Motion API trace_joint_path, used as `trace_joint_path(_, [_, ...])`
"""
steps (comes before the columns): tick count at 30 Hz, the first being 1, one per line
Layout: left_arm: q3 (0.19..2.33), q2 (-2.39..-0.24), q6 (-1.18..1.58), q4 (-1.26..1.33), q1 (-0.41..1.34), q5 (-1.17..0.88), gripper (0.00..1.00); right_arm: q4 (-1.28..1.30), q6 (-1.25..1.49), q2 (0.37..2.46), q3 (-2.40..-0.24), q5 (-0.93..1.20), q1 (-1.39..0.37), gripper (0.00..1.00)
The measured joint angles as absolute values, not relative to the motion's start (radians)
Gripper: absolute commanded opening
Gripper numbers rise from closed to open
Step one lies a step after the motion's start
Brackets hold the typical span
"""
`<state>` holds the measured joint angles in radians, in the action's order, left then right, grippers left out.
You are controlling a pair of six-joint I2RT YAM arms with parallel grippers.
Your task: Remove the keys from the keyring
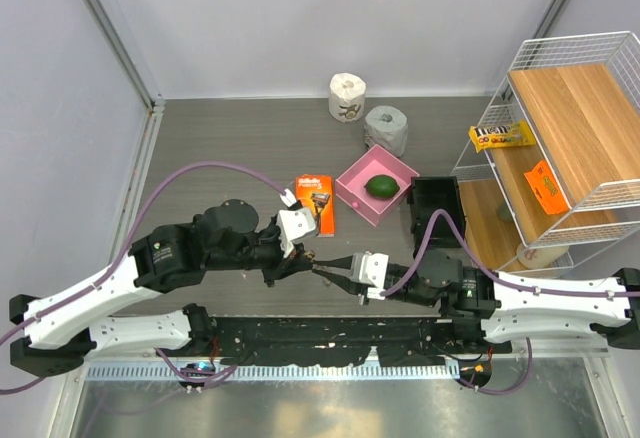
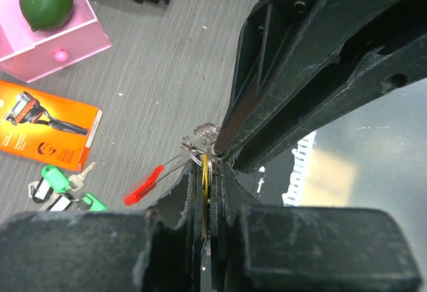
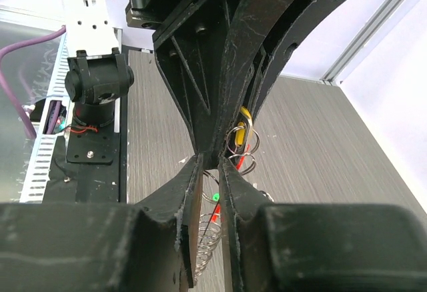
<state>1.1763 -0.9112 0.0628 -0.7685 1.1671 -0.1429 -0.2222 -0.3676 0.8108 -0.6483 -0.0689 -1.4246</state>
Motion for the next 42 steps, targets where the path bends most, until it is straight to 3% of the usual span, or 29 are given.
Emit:
trace_joint_path(10, [1.176, -0.908, 0.064, -0.776, 1.171, -0.094, 0.0, -0.043, -0.352, 0.67, -0.653, -0.067, -1.425, 0.19])
trace_joint_path(12, [1.176, -0.905, 0.064, -0.776, 1.171, -0.09, 0.0, 0.001, -0.34, 0.607, -0.644, -0.082, -1.425, 0.22])
trace_joint_path(13, [1.176, -0.902, 0.064, -0.776, 1.171, -0.089, 0.0, 0.014, -0.336, 0.585, -0.639, -0.09, -1.425, 0.31])
trace_joint_path(14, [1.176, -0.9, 0.064, -0.775, 1.171, -0.089, 0.0, 0.032, -0.329, 0.559, -0.633, -0.101, -1.425, 0.33])
trace_joint_path(19, [1.176, -0.893, 0.064, -0.775, 1.171, -0.089, 0.0, 0.039, -0.301, 0.485, -0.617, -0.152, -1.425, 0.34])
trace_joint_path(31, [1.176, -0.894, 0.066, -0.775, 1.171, -0.094, 0.0, -0.047, -0.323, 0.761, -0.71, -0.085, -1.425, 0.32])
trace_joint_path(42, [1.176, -0.894, 0.071, -0.774, 1.171, -0.11, 0.0, -0.136, -0.345, 0.852, -0.739, -0.064, -1.425, 0.31])
